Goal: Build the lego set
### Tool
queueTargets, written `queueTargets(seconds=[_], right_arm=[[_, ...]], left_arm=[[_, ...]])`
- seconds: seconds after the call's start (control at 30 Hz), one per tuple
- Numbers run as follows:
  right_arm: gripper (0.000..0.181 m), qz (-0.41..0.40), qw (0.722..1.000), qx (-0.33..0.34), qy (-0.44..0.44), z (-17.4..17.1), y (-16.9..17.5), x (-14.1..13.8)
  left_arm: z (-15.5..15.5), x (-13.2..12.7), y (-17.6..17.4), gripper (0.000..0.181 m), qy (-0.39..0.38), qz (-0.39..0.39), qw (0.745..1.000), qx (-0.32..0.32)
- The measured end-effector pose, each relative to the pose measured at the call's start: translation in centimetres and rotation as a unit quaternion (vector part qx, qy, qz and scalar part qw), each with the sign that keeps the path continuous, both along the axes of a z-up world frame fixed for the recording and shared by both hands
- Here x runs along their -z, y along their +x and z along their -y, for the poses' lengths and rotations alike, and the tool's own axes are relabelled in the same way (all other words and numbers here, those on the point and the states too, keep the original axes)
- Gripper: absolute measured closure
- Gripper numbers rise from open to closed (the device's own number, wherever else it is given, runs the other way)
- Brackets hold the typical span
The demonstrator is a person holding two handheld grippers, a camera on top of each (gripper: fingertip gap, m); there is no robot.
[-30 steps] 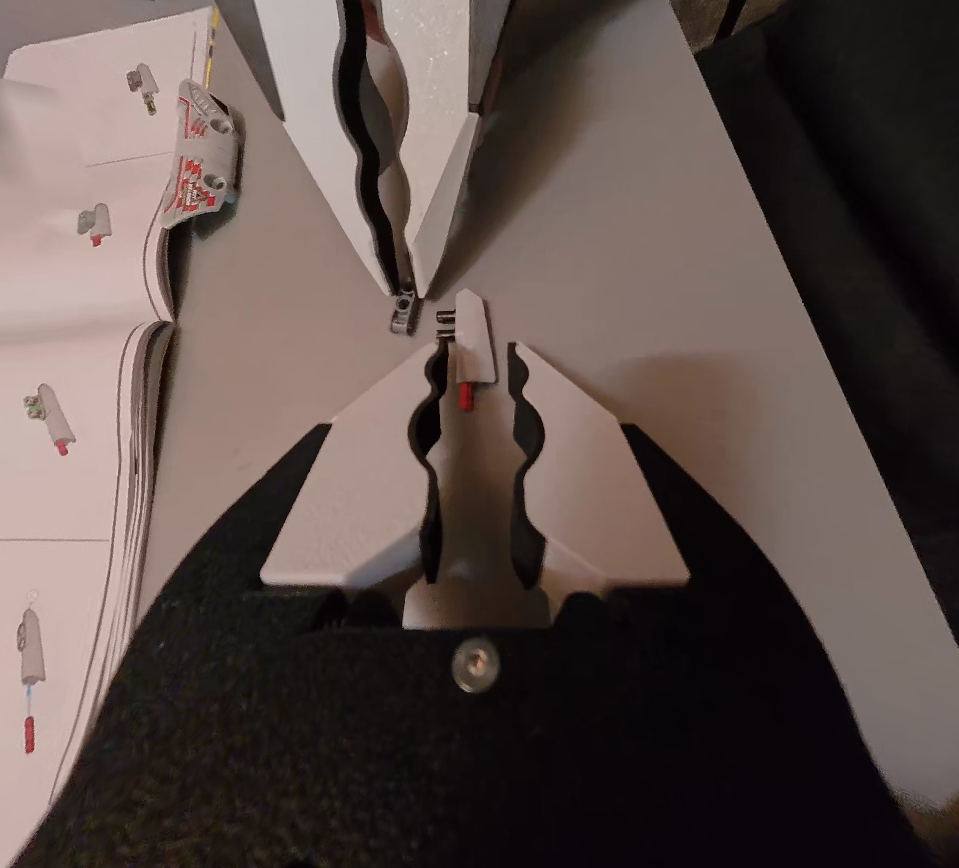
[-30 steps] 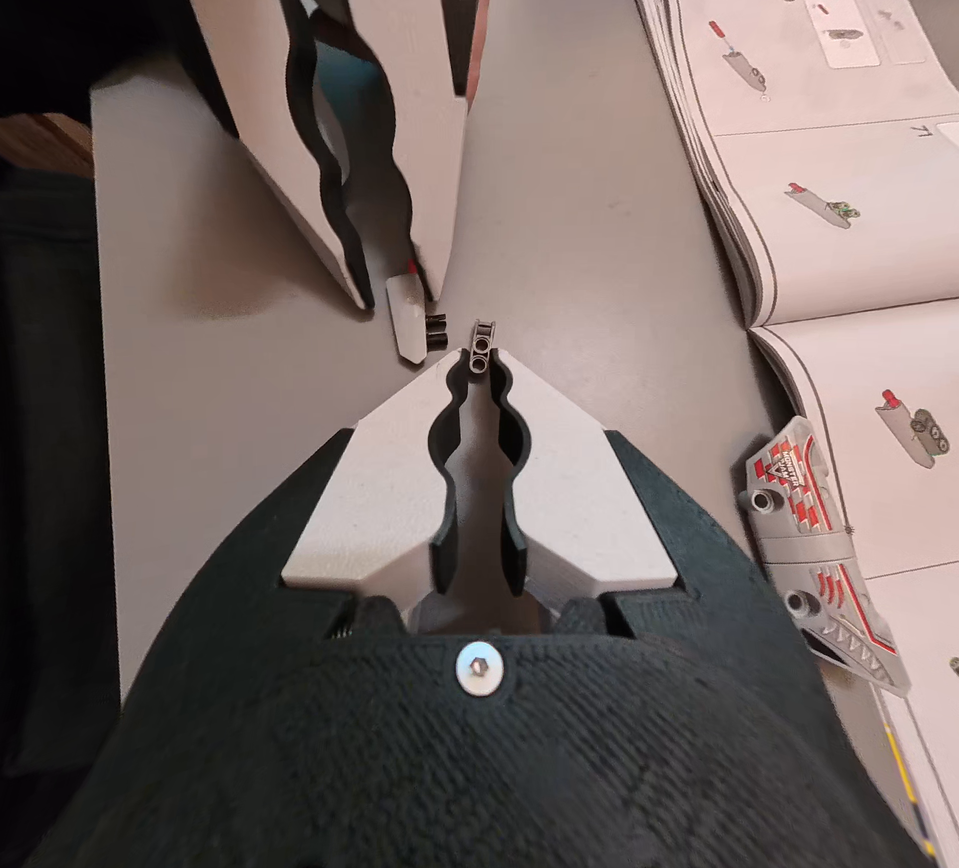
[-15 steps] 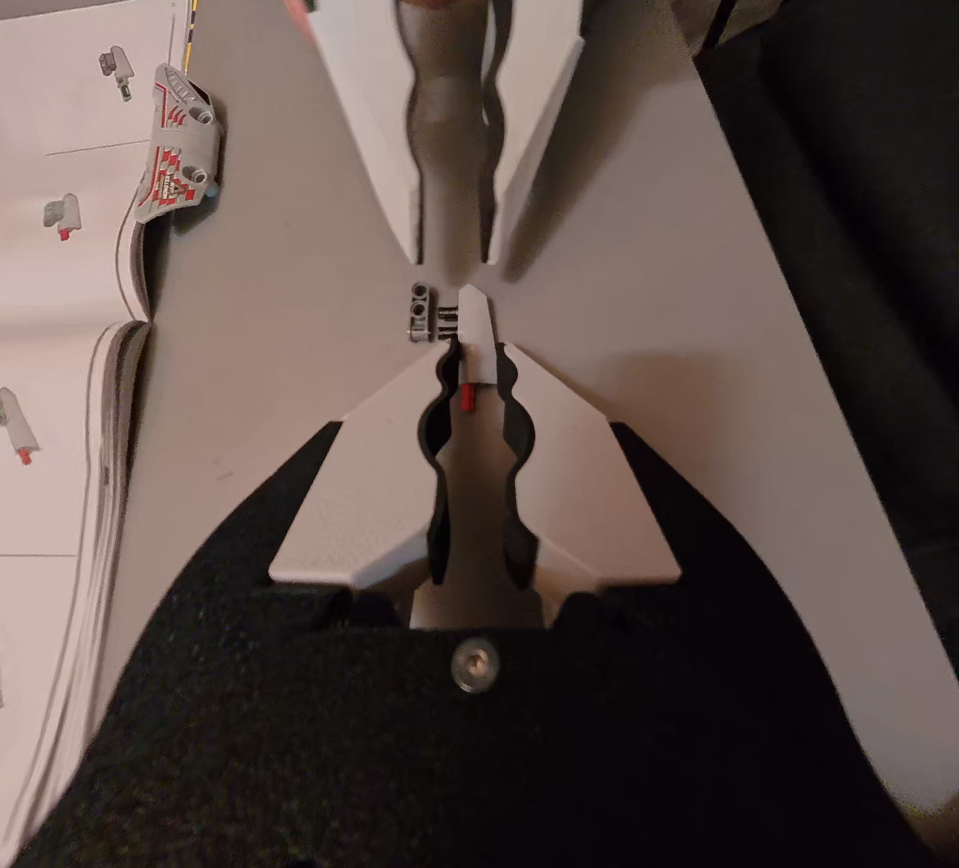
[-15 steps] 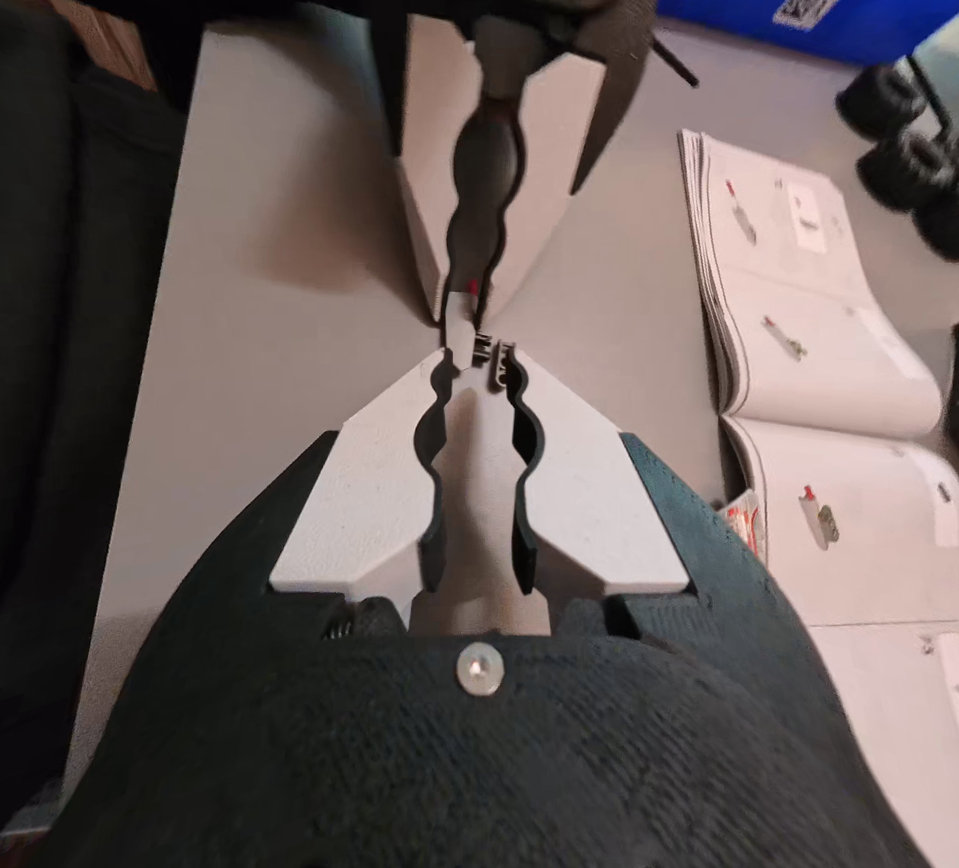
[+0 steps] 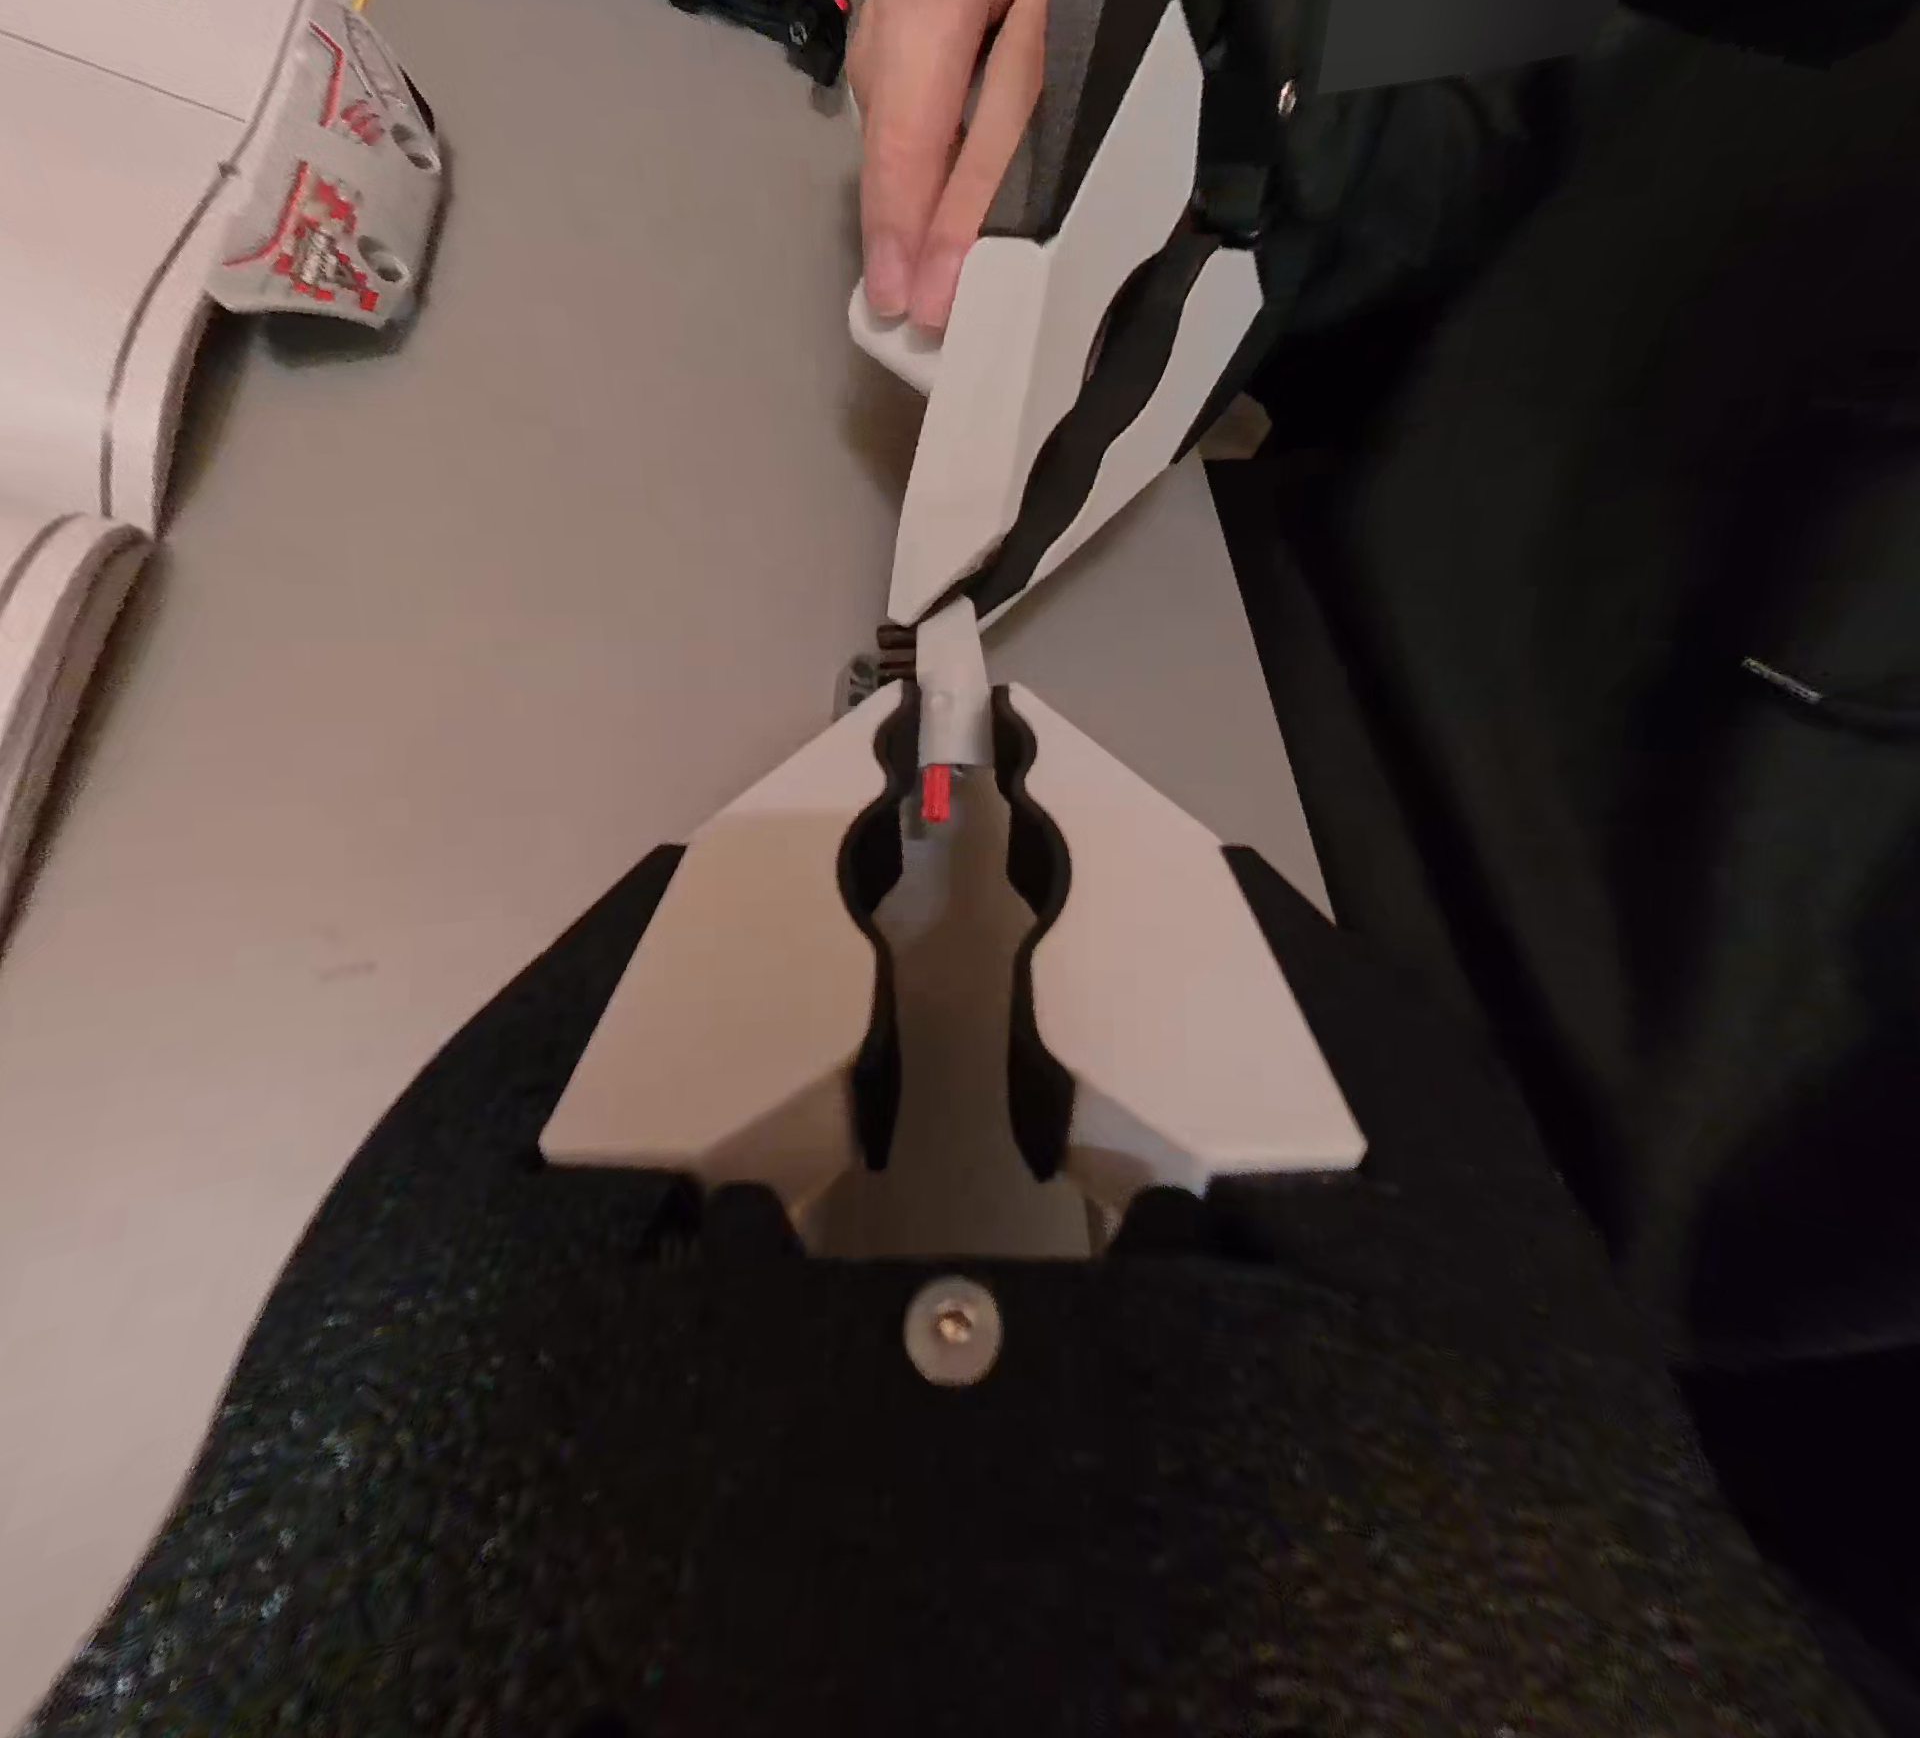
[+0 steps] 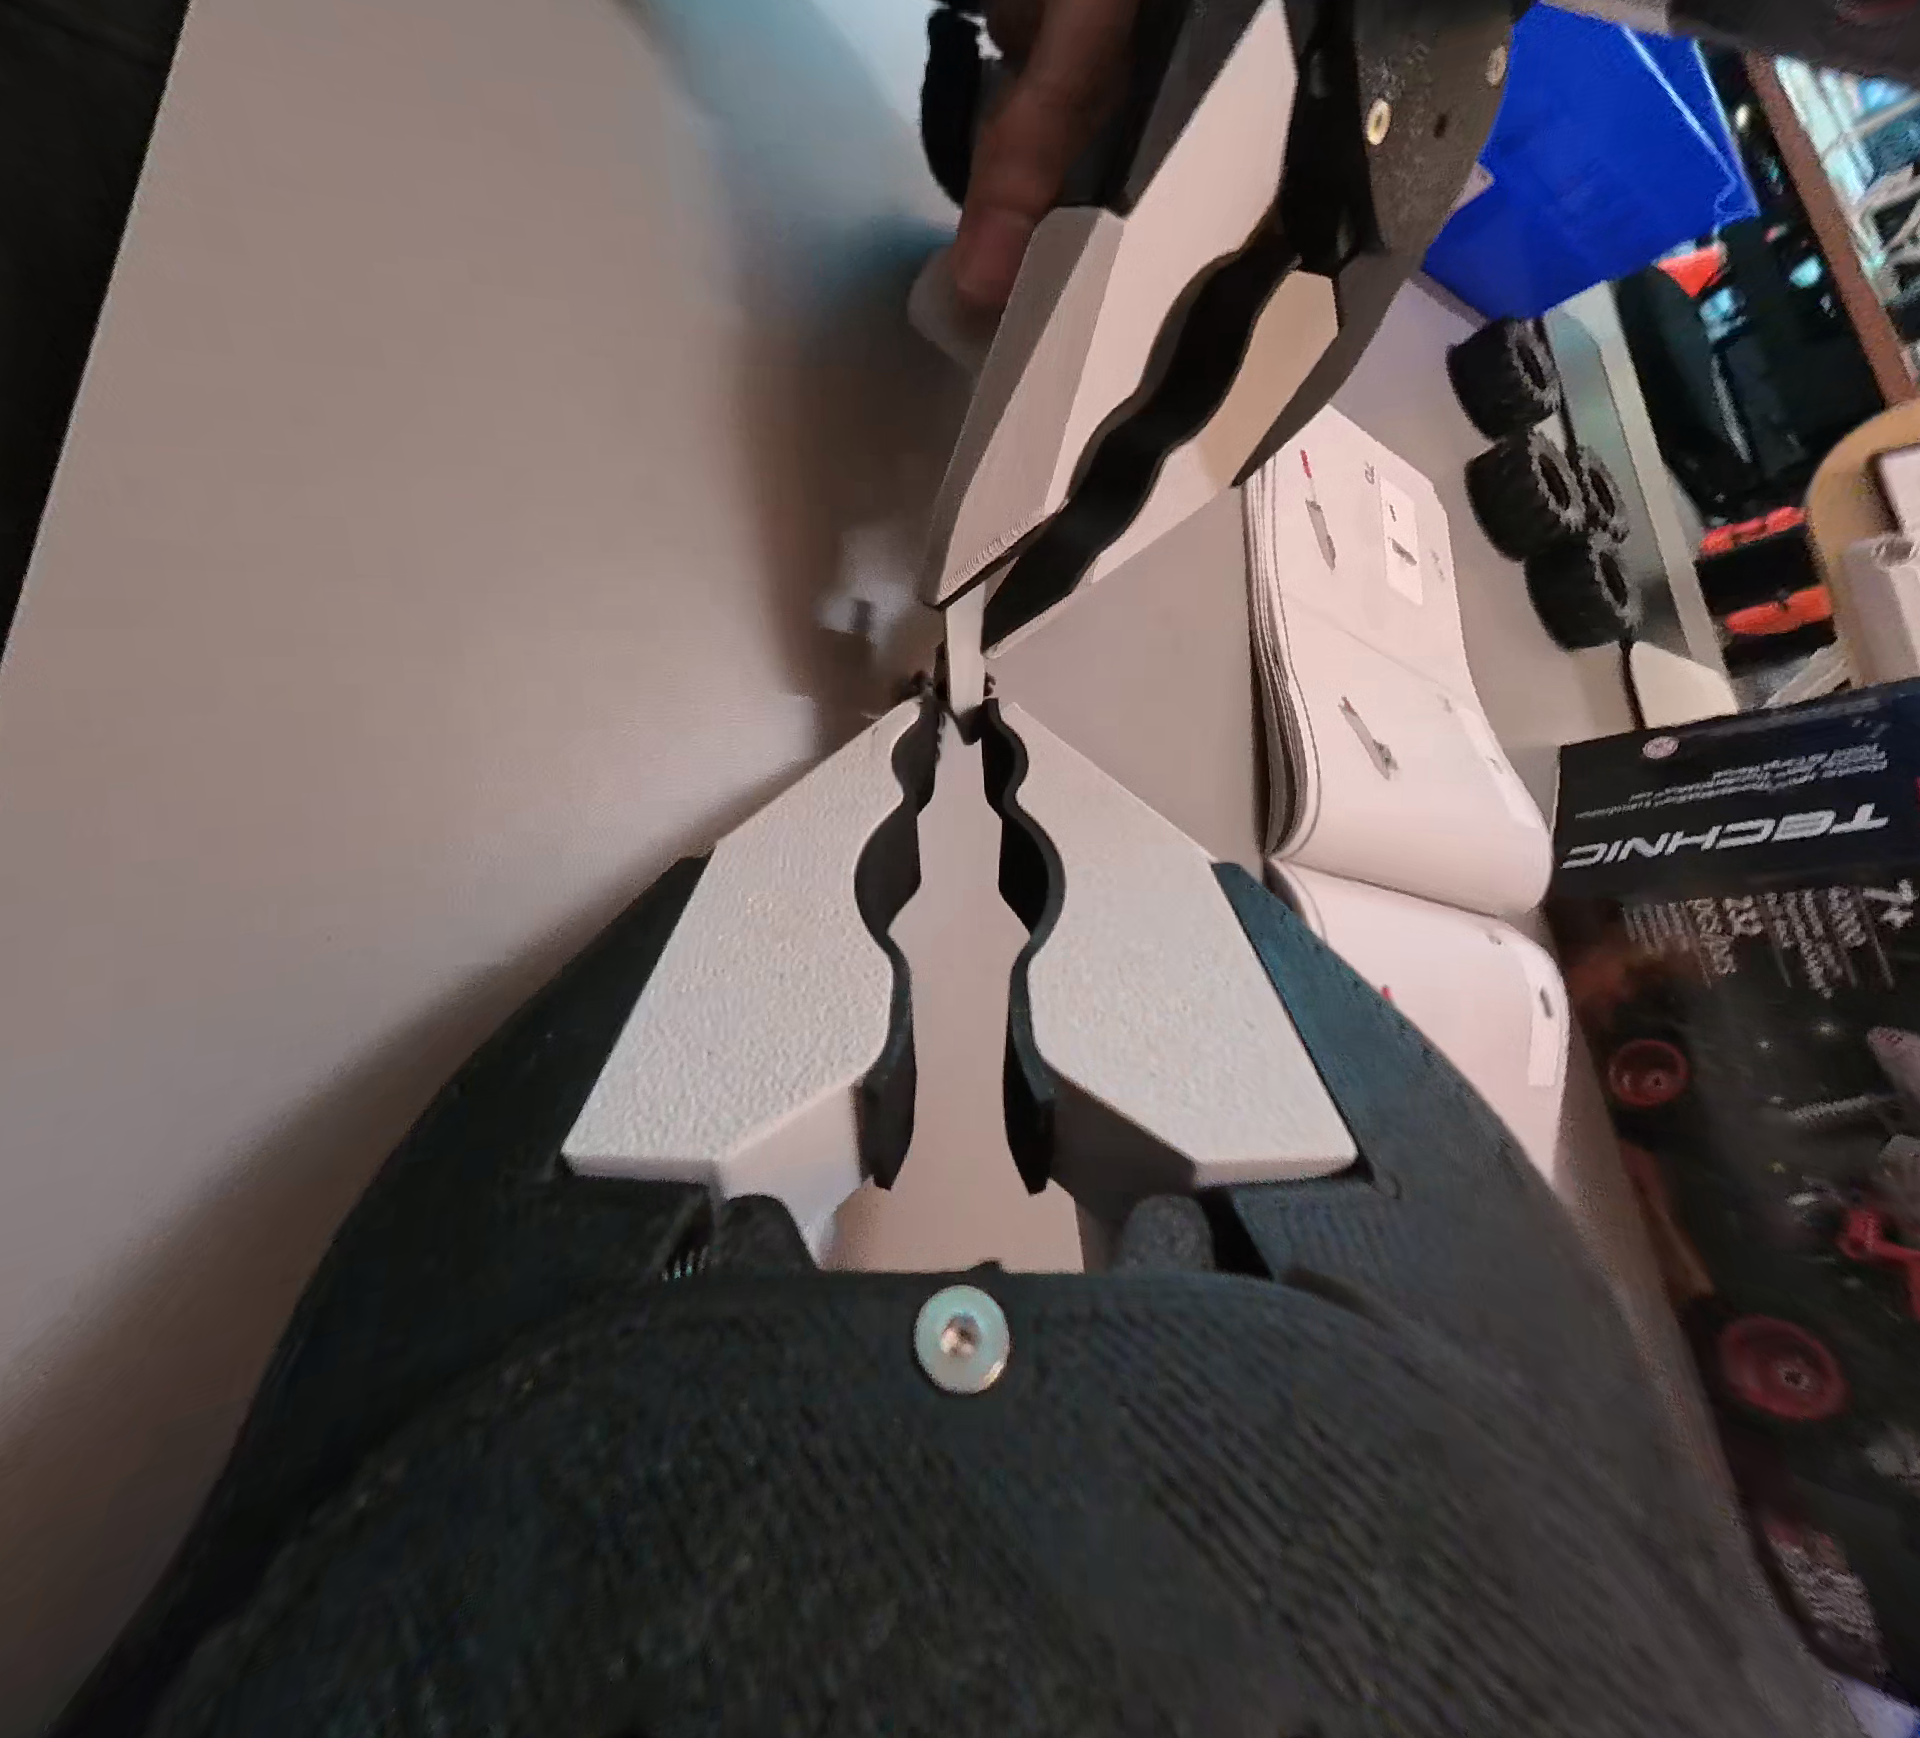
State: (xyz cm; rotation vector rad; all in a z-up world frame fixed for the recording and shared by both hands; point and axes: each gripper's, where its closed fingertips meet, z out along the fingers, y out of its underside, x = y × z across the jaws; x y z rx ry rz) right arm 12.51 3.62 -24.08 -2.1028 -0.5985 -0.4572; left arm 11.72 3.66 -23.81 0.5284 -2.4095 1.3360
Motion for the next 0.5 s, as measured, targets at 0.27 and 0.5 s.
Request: queueTargets(seconds=[0.27,0.5], right_arm=[[0.177,-0.293,0.952,0.087,0.025,0.2,0.5,-0.3],[0.177,-0.349,0.933,0.083,0.014,0.1,0.0,-0.3]], left_arm=[[0.1,-2.1,1.5,0.156,-0.017,0.194,0.980,-0.037],[0.3,-0.3,1.2,0.176,0.070,0.249,0.966,-0.017]])
